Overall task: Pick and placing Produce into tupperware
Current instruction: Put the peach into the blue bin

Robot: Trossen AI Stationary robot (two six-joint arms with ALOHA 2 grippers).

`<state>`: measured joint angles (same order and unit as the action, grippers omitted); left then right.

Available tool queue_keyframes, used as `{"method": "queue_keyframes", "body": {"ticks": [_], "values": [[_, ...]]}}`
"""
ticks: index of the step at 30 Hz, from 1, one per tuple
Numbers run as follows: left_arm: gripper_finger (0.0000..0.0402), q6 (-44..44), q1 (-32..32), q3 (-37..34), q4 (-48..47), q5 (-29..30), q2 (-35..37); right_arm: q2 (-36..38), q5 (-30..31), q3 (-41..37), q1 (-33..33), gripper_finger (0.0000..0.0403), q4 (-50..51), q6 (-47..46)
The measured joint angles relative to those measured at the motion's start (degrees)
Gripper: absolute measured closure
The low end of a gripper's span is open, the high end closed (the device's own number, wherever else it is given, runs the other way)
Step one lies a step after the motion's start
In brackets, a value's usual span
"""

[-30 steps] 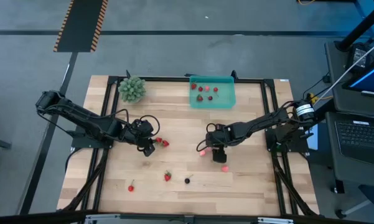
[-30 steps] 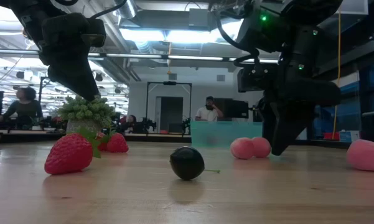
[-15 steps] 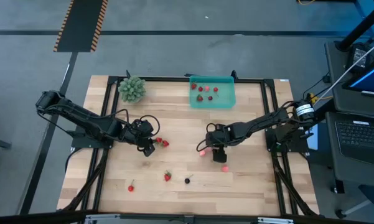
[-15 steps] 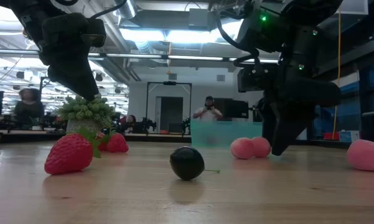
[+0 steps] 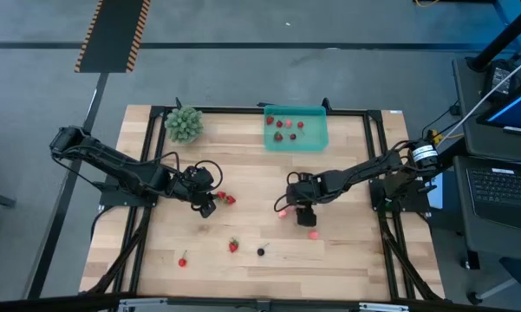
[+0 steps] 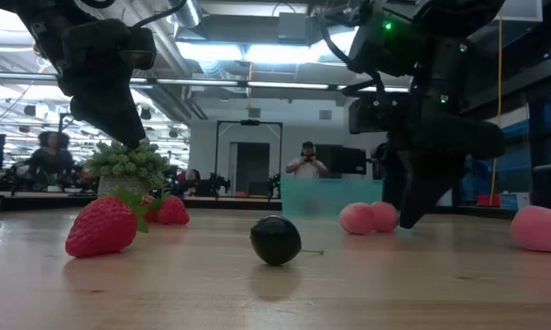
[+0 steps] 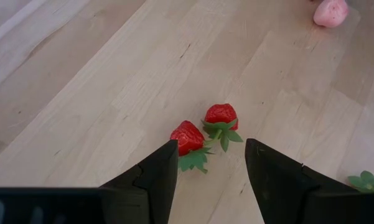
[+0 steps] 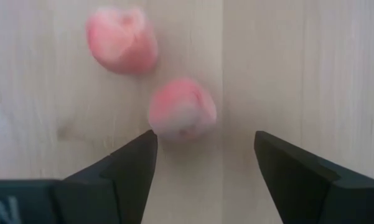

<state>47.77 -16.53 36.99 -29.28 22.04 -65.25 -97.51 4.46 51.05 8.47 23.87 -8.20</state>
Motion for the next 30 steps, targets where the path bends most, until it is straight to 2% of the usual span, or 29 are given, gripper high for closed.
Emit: {"method": "queue_keyframes", "body": {"ticks": [9,23,26,30], "values": [[0.0223,-0.3,0.0,0.0,0.0,0.0,0.0,-0.2,-3.0,0.0,0.0,0.0132,-4.1,3.7],[0.0223,-0.4,0.0,0.0,0.3,0.0,0.0,-2.8,-3.1,0.1,0.0,0.0133,-6.8,4.4],[0.0223,-0.4,0.0,0.0,0.3,0.0,0.0,-2.8,-3.1,0.1,0.0,0.0147,-7.0,4.4],[0.0223,-0.4,0.0,0.0,0.3,0.0,0.0,-2.9,-3.1,0.1,0.0,0.0186,-7.6,4.2]]}}
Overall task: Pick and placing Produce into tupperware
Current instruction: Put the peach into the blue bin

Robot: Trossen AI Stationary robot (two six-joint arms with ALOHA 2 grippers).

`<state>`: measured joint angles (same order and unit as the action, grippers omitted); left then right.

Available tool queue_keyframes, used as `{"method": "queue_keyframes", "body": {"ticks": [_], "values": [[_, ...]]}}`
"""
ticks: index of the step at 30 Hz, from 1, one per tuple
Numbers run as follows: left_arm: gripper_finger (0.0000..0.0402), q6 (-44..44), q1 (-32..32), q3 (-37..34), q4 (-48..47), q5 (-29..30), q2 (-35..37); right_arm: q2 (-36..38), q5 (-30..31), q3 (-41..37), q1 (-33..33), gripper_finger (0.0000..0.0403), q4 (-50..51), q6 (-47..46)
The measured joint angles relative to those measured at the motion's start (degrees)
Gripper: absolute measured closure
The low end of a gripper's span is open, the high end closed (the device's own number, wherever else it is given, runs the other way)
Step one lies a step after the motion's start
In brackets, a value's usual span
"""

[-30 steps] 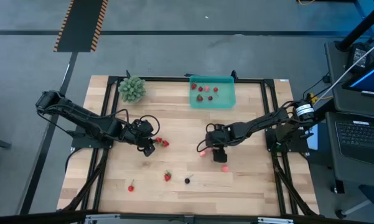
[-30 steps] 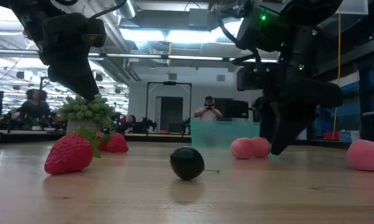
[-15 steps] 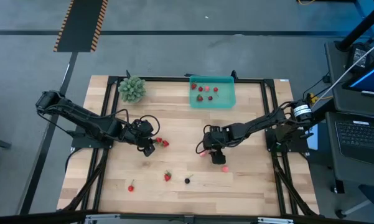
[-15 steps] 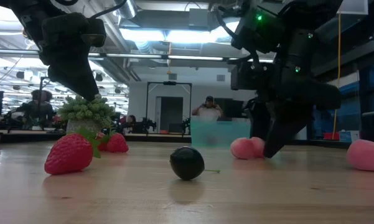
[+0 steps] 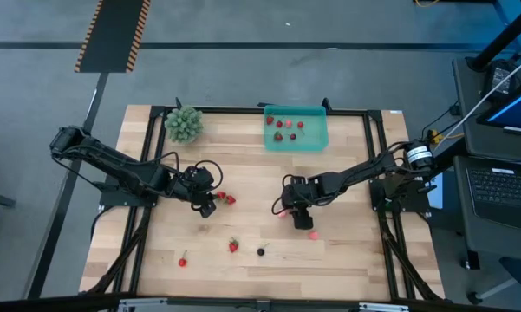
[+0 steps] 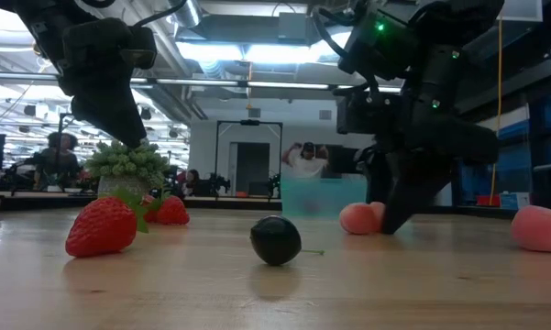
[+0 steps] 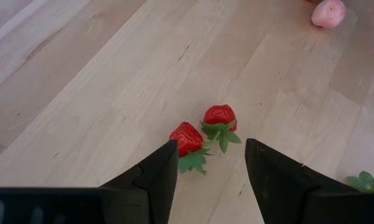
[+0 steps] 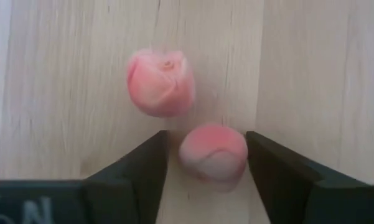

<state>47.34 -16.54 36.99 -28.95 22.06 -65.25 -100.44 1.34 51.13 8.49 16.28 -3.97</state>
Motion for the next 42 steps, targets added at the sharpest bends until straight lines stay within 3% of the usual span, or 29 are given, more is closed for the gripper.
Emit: {"method": "queue_keyframes", "body": {"ticks": [11,15,19,27,35,42], "values": [[0.0223,-0.4,0.0,0.0,0.0,0.0,0.0,0.3,2.0,0.2,-0.5,0.0295,-0.2,-0.1],[0.0223,-0.4,0.0,0.0,0.0,0.0,0.0,3.0,2.3,2.6,-3.4,0.0298,2.5,1.3],[0.0223,-0.5,0.0,0.0,-0.1,0.0,0.0,7.3,6.8,6.5,-8.2,0.0299,8.5,6.0],[0.0223,-2.8,0.0,0.0,0.0,0.0,0.0,12.3,9.2,13.9,-23.3,0.0298,12.2,13.7],[0.0223,-3.1,0.7,0.0,0.0,1.4,0.0,9.0,0.0,16.5,-36.2,0.0298,12.6,15.0],[0.0223,-3.6,0.9,0.0,0.0,1.4,0.0,4.7,-0.4,18.8,-41.4,0.0298,16.0,14.6]]}}
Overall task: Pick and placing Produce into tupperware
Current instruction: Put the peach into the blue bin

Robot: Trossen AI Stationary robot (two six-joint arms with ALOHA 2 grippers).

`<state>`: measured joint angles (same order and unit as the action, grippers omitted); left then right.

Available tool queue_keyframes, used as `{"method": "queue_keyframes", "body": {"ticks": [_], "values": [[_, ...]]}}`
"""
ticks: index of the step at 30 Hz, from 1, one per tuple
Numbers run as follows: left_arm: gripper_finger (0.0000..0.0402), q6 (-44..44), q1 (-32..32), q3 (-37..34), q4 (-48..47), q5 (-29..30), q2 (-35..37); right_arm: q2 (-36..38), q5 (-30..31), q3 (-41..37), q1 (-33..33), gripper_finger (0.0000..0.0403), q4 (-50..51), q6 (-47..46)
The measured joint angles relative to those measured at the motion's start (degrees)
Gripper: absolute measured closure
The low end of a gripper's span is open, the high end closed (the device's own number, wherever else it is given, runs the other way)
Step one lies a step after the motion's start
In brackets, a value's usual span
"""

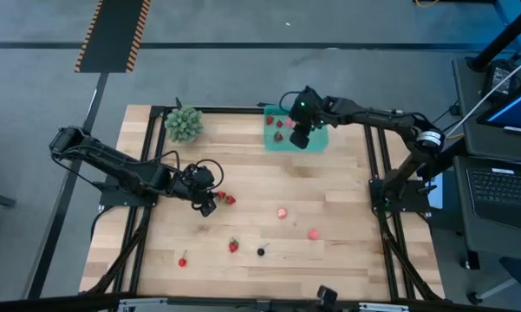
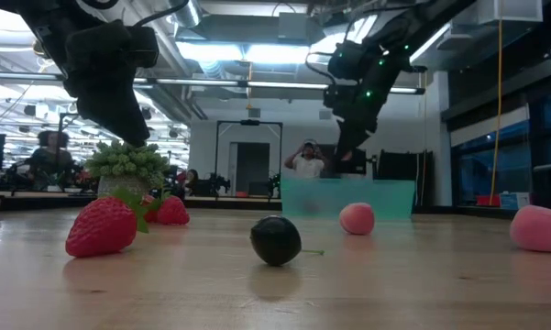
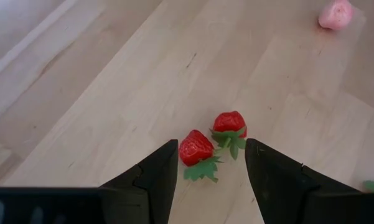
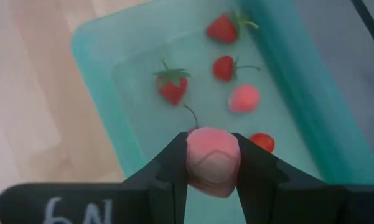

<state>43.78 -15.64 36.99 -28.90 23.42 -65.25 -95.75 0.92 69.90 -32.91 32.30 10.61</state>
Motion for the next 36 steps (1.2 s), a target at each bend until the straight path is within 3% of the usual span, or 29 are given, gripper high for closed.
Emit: {"method": "queue_keyframes", "body": {"ticks": [8,15,24,30,36], "values": [[0.0223,-0.6,0.0,0.0,0.0,-0.1,0.0,-1.3,-0.4,4.0,-1.3,0.0298,2.2,0.4],[0.0223,-0.5,0.0,0.0,0.0,-0.1,0.0,-1.3,-5.0,8.6,-2.6,0.0297,8.0,3.5],[0.0223,0.8,0.0,0.0,0.1,-0.1,0.0,-2.4,-5.5,8.4,-5.2,0.0297,11.9,3.4],[0.0223,0.7,0.0,0.0,0.1,-0.1,0.0,-9.4,-5.5,8.9,-7.5,0.0297,11.8,1.5],[0.0223,0.7,0.0,0.0,0.1,0.0,0.0,-18.1,-5.5,15.8,-8.9,0.0297,11.2,0.3]]}}
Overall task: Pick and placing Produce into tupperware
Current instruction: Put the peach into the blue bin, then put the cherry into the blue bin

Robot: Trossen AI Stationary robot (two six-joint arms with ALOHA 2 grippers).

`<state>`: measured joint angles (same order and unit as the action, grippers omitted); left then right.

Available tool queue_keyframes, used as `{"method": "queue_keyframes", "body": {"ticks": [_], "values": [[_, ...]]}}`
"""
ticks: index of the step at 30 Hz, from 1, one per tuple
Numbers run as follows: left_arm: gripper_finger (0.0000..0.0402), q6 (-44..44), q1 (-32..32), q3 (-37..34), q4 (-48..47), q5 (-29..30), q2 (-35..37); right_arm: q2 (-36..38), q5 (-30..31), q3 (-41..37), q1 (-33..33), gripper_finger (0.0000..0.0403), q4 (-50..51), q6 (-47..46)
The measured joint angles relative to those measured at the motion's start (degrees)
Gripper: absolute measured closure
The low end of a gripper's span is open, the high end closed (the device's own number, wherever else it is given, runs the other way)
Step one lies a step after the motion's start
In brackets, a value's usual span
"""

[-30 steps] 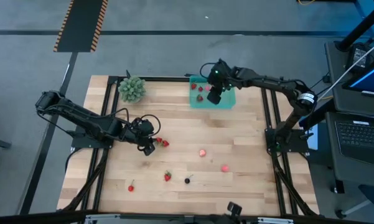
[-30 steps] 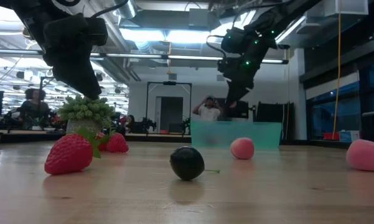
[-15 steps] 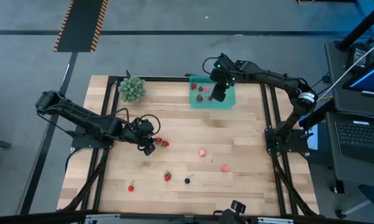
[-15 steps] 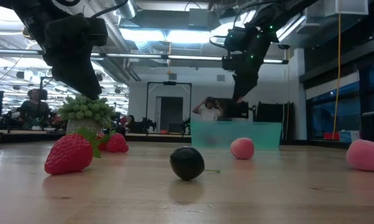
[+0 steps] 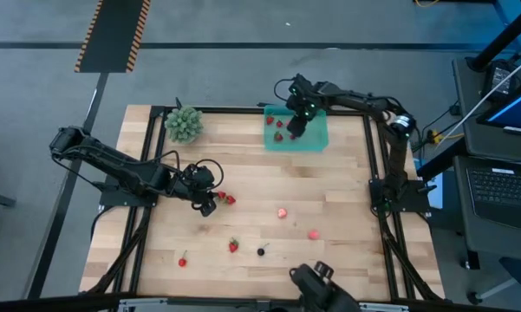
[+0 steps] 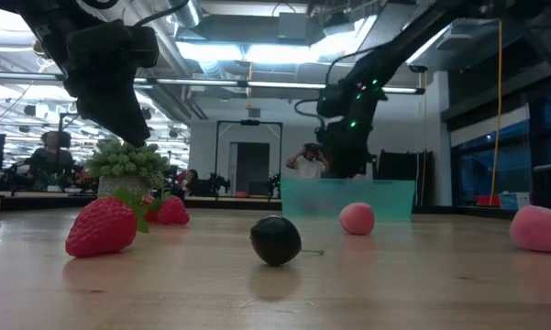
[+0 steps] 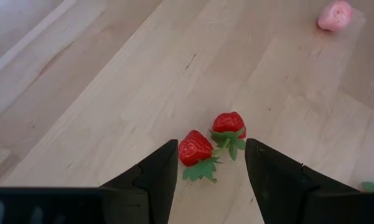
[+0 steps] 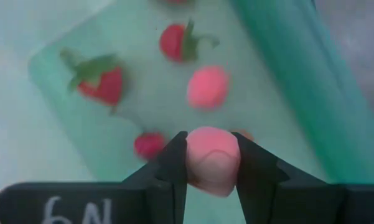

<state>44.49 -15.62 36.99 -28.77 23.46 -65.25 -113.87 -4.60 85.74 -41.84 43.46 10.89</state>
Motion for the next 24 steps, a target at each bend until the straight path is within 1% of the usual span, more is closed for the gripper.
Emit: {"method": "queue_keyframes", "body": {"ticks": [5,10,13,17,24], "values": [[0.0223,0.0,0.0,0.0,0.0,0.0,0.0,-5.8,0.0,5.3,-0.4,0.0297,1.8,0.1],[0.0223,0.0,0.0,0.0,0.0,0.0,0.0,-8.0,0.0,5.9,-0.4,0.0297,2.5,0.2],[0.0223,0.0,0.0,0.0,0.0,0.0,0.0,-8.4,0.0,5.9,-0.4,0.0289,2.5,0.1],[0.0223,0.0,0.0,0.0,0.0,0.0,0.0,-8.4,0.0,5.9,-0.4,0.0259,2.3,-1.7],[0.0223,0.0,0.0,0.0,0.0,0.0,0.0,-8.2,0.0,6.9,-0.4,0.0194,4.0,-0.1]]}}
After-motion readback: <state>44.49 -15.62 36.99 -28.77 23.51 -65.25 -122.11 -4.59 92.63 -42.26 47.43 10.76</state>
